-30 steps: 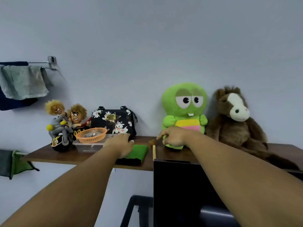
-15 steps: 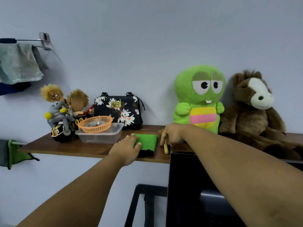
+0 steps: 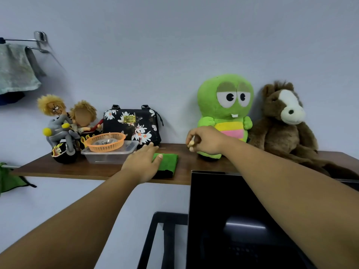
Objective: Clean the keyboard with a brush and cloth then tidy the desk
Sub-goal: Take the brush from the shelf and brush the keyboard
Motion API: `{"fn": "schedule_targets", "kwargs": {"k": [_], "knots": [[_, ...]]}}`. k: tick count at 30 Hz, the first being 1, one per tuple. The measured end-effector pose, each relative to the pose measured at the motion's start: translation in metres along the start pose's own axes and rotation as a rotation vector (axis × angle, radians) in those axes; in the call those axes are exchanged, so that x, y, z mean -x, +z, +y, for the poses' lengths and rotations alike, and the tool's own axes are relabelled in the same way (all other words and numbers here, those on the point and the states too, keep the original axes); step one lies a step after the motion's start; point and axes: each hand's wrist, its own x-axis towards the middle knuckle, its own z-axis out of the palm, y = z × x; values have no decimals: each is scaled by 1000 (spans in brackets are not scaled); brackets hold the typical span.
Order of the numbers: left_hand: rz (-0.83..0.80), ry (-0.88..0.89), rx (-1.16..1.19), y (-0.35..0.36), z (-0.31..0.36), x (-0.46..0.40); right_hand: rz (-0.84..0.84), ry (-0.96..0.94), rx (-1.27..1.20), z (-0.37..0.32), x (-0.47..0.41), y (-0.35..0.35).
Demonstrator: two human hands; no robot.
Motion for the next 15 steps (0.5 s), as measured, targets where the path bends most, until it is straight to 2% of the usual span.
{"fn": "schedule_targets", "kwargs": {"k": [9, 15], "knots": [[398, 155, 114, -14, 72, 59, 538, -109, -225, 11, 112, -46], [416, 274, 207, 21, 132, 118, 654, -146, -375, 30, 215, -43]]}}
